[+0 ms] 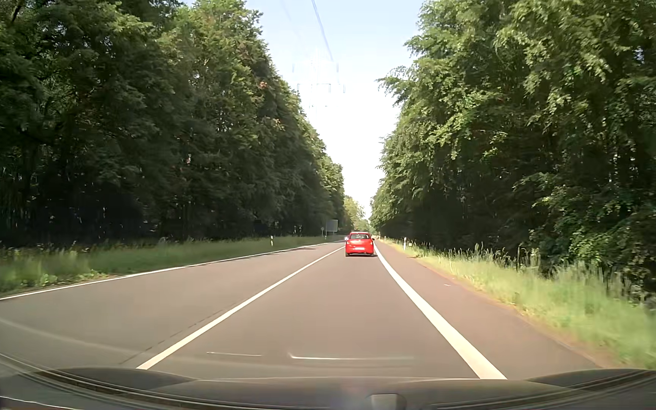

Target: Follow the waypoints while adhering to traffic rules and regulations

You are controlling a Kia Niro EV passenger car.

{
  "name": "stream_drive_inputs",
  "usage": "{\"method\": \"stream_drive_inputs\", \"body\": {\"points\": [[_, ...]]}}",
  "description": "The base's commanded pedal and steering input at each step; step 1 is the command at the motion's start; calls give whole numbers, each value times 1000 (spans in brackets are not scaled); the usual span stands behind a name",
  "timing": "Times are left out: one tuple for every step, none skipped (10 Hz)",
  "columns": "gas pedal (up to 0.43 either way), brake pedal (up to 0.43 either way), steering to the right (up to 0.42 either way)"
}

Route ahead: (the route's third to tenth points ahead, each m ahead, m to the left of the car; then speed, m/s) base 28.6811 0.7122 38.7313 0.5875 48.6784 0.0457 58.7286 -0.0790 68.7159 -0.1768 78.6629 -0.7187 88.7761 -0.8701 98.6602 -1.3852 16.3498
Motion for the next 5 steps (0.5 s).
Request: {"method": "stream_drive_inputs", "body": {"points": [[220,30,7],[220,30,9],[209,30,9],[209,30,9],[209,30,9]]}}
